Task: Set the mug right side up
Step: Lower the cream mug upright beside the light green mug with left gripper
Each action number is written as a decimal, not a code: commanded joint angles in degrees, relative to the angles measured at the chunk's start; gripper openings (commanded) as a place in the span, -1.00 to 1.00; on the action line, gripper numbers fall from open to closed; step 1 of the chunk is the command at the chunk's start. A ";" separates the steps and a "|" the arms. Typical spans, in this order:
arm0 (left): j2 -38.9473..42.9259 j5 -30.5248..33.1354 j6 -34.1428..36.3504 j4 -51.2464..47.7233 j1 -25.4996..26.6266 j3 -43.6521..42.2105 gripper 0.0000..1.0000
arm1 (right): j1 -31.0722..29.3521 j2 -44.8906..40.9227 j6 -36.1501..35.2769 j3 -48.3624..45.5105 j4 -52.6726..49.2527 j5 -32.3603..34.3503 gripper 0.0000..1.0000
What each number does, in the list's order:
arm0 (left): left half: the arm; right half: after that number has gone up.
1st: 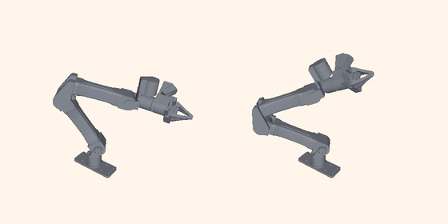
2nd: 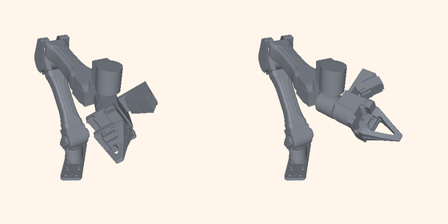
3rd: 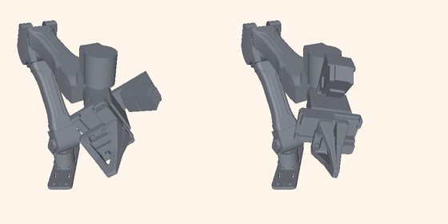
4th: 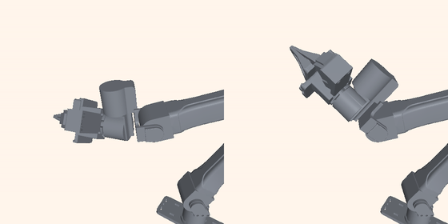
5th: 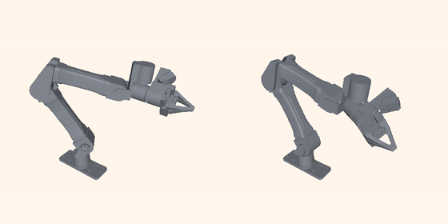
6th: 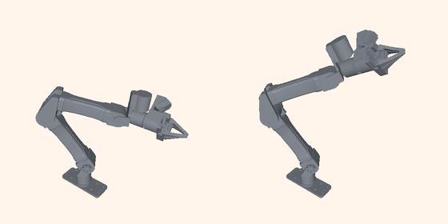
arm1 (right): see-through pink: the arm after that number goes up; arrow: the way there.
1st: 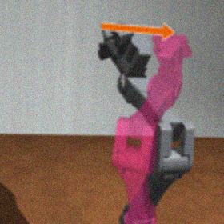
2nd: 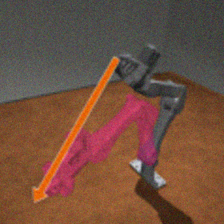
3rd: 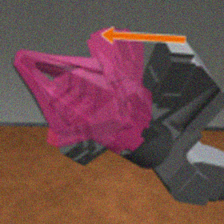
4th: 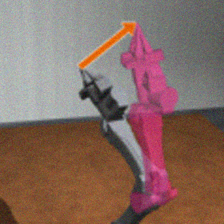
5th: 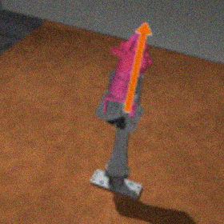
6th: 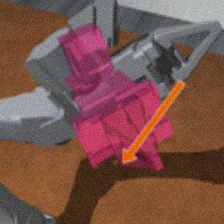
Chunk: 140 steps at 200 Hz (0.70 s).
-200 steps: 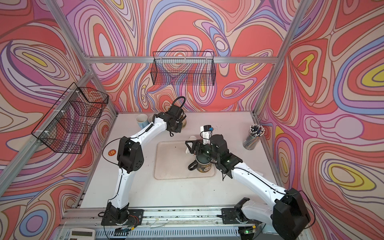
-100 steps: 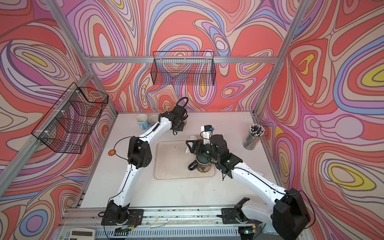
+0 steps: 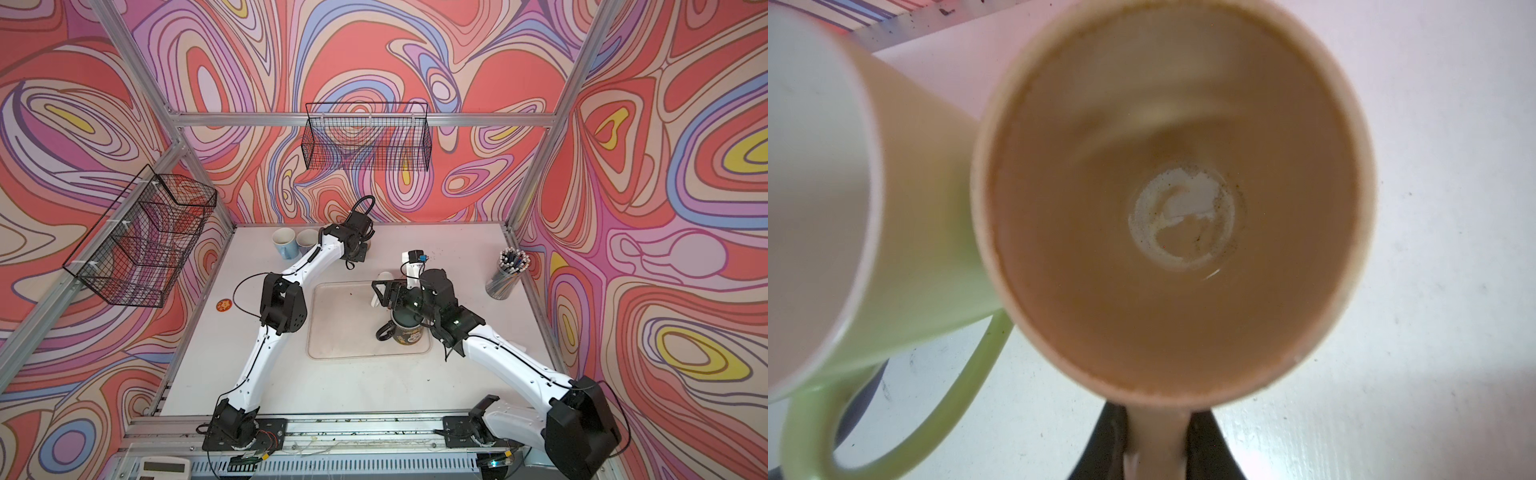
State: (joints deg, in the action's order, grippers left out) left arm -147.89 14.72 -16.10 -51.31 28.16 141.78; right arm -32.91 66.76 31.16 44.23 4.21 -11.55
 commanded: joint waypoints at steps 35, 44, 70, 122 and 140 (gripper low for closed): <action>-1.75 0.51 -0.87 1.74 -0.69 5.55 -1.00 | 0.30 1.08 -0.18 -0.61 0.11 0.37 0.70; -2.03 0.49 -0.87 1.65 -0.68 5.96 -1.00 | 0.30 1.22 -0.16 -0.50 0.10 0.33 0.70; -2.30 0.34 -1.04 1.73 -0.74 6.06 -1.00 | 0.30 1.44 -0.16 -0.54 0.11 0.30 0.70; -2.05 0.11 -0.98 2.09 -0.69 5.93 -0.74 | 0.30 1.20 -0.31 -0.27 -0.25 0.32 0.70; -1.79 -0.26 -0.69 2.35 -0.67 5.97 -0.64 | 0.34 1.13 -0.75 -0.03 -0.72 0.23 0.69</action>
State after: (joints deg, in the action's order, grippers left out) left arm -150.10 13.96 -16.56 -51.35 27.75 145.36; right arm -32.91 68.01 31.14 44.23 4.21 -11.55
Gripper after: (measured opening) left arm 0.199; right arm 0.849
